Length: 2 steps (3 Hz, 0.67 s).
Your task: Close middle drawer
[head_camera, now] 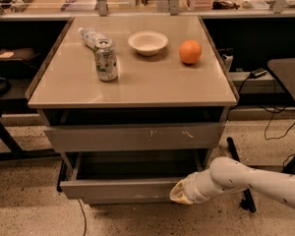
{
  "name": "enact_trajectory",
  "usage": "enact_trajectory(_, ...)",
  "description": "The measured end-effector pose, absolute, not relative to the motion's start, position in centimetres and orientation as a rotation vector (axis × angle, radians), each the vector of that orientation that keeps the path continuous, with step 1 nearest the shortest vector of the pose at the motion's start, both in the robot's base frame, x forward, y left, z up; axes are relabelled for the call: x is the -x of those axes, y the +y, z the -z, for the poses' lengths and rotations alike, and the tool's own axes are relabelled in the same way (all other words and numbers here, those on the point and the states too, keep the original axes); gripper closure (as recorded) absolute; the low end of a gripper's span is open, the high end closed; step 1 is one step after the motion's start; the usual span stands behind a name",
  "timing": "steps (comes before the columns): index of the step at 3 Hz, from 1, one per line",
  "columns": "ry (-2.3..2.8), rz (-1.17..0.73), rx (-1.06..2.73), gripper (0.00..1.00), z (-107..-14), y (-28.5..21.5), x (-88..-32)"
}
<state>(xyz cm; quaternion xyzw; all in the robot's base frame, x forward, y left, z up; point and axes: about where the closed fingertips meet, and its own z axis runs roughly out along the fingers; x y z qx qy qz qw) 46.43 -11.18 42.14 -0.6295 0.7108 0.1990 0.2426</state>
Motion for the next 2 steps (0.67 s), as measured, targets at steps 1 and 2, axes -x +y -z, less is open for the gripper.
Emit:
enact_trajectory(1, 1.931, -0.550, 1.731, 0.15, -41.9, -10.9, -47.2)
enact_trajectory(2, 1.931, -0.525, 1.733, 0.00, -41.6, -10.9, -48.4)
